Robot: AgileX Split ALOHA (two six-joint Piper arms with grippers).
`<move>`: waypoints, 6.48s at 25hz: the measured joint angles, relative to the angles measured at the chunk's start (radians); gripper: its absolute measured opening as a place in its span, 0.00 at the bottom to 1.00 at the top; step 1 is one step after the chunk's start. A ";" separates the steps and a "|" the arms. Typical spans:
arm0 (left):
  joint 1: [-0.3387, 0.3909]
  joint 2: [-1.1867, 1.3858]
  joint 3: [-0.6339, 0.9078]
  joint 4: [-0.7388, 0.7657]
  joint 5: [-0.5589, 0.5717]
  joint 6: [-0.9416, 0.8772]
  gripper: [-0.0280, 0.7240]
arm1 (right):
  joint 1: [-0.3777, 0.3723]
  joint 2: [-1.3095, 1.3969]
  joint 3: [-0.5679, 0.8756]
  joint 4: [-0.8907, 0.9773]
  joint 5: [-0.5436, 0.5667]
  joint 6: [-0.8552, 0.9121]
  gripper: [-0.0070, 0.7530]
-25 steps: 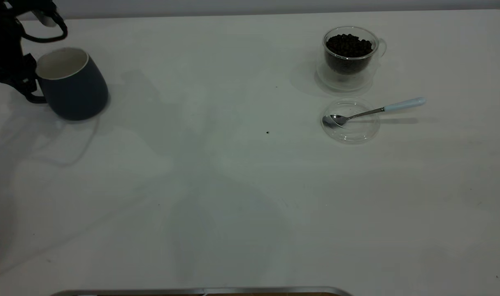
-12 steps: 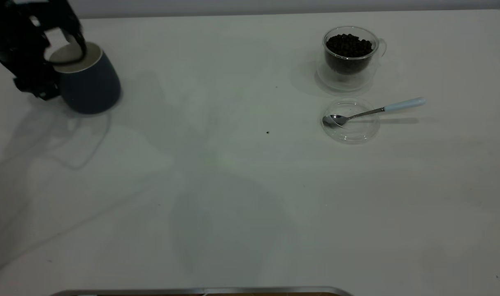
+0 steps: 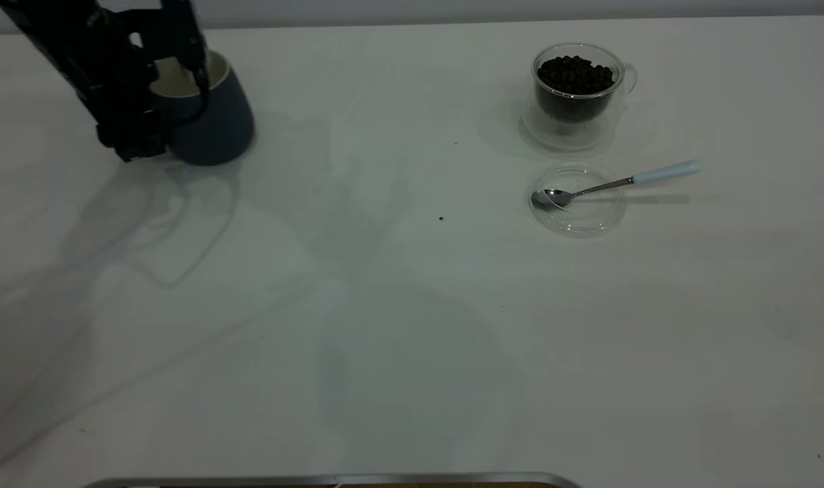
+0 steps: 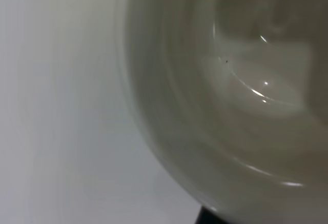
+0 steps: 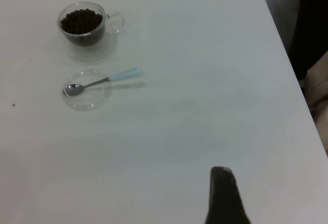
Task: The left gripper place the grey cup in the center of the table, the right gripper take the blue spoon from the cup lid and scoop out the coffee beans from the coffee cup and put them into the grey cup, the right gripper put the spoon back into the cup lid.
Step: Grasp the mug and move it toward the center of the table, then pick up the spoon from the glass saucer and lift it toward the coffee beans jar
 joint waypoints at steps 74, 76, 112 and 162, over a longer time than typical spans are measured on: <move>-0.118 -0.035 -0.087 -0.051 -0.069 -0.274 0.68 | 0.000 0.000 0.000 0.000 0.000 0.000 0.70; -0.118 0.018 -0.142 -0.051 -0.087 -0.381 0.66 | 0.000 0.000 0.000 0.000 0.000 0.000 0.70; -0.155 0.021 -0.309 -0.025 -0.031 -0.927 0.66 | 0.000 0.000 0.000 0.000 0.000 0.000 0.70; -0.108 -2.065 0.874 -0.250 1.009 -0.947 0.66 | 0.000 0.000 0.000 0.000 0.000 0.000 0.70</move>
